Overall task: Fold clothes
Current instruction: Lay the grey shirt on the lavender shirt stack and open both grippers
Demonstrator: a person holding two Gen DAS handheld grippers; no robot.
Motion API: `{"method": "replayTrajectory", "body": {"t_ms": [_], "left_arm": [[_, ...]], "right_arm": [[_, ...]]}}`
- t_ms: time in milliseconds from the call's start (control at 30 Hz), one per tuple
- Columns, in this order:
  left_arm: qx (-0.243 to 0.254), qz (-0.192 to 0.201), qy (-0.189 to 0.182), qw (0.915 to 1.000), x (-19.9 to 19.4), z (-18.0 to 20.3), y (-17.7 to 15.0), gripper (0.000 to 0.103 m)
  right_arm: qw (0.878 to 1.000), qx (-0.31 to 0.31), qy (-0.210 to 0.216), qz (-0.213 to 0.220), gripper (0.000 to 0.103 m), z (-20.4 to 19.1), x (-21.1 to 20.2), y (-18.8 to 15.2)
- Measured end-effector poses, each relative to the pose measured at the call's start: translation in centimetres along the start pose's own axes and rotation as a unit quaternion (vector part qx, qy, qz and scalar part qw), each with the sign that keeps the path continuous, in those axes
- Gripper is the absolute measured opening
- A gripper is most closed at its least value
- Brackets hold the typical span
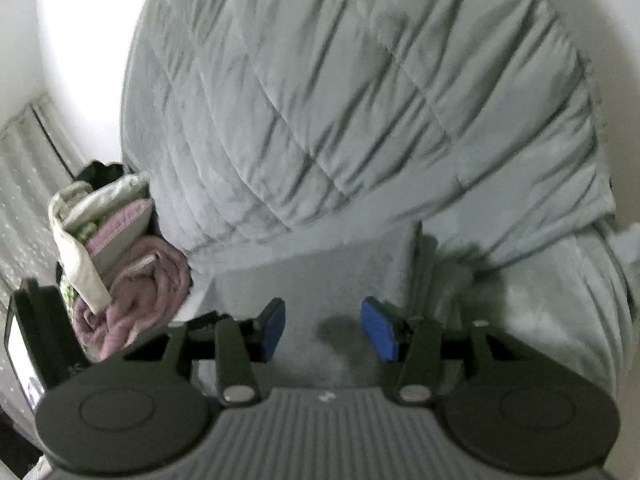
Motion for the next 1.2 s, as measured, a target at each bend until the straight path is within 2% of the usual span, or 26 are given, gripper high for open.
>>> {"method": "replayTrajectory", "body": {"t_ms": [267,533,633,700,867,1133,1200], "left_arm": [[-0.002,-0.008,-0.01,0.9999,1.3,0.4,-0.1,0.052],[-0.016,-0.007,-0.008,0.9998,0.3,-0.5,0.5,0.054],[-0.032,-0.009,0.001,0.9995,-0.6,-1.9,0.7,0.054],[-0.047,-0.012,0.005,0.9988,-1.3,-3.0,0.5,0.054],[-0.083,-0.022,0.008,0.9963,-3.1,-5.4,-0.9,0.055],[-0.055,-0.052,0.026,0.9968,-6.3,-5.7,-3.8,0.055],[-0.052,-0.058,0.031,0.9965,-7.0,-5.7,-4.2,0.055]], "right_arm": [[0.999,-0.008,-0.036,-0.031,0.044,0.9,1.5,-1.2],[0.998,0.012,-0.051,-0.024,0.045,1.7,0.9,-0.9],[0.997,0.027,-0.069,-0.012,0.052,2.5,0.3,-0.4],[0.995,0.042,-0.089,0.0,0.052,3.6,-0.3,0.0],[0.993,0.062,-0.103,0.006,0.056,4.5,-1.1,0.6],[0.993,0.053,-0.103,0.01,0.063,3.6,-2.6,0.6],[0.994,0.047,-0.101,0.009,0.069,3.2,-3.0,0.3]]}}
Point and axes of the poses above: each gripper's, at about its wrist camera, not at the fingertips, and x roughly the way its jaws point, z to its right, y to its top, the point moved 9 cm from there along x, roughly the way its jaws point, and after that the axes turned 1 degree about -z, right-handed, at the moved point
